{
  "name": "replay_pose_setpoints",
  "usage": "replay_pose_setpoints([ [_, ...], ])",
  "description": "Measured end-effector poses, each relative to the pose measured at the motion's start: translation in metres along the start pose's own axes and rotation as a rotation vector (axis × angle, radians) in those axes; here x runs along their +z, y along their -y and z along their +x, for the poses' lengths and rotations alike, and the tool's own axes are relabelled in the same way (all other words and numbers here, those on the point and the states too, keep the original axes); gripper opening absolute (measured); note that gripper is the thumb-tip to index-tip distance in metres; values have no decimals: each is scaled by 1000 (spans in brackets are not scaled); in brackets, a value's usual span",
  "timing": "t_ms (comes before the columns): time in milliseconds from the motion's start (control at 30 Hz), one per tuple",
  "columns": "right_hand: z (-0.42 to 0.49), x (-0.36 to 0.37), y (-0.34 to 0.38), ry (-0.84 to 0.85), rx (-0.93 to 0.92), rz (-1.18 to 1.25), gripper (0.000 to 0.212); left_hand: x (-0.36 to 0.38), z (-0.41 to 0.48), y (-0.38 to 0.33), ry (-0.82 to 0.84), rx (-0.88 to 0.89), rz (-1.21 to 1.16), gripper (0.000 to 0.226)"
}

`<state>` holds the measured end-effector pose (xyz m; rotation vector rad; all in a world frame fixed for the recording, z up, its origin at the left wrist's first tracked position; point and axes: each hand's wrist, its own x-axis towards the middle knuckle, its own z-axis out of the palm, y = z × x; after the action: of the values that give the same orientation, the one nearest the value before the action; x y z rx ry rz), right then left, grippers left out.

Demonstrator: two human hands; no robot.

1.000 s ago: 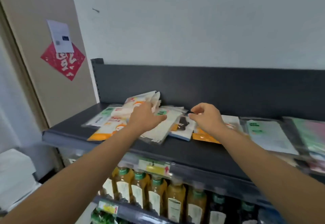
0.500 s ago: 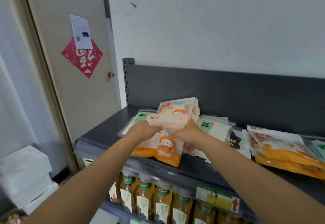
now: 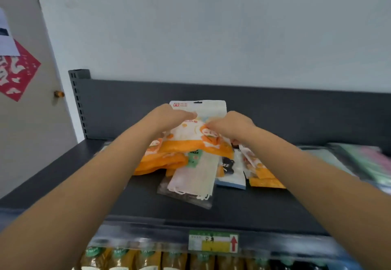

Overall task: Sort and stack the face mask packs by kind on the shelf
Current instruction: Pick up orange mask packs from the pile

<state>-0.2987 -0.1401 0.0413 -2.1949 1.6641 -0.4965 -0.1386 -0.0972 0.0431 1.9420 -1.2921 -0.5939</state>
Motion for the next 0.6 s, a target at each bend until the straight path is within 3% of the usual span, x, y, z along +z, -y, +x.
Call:
replay_pose_setpoints([
  [300, -1, -53, -110, -101, 174, -62, 27, 118, 1, -64, 228, 54, -261, 34],
  [600, 27, -39, -193, 39, 265, -82, 38, 197, 20, -74, 306, -85, -173, 64],
])
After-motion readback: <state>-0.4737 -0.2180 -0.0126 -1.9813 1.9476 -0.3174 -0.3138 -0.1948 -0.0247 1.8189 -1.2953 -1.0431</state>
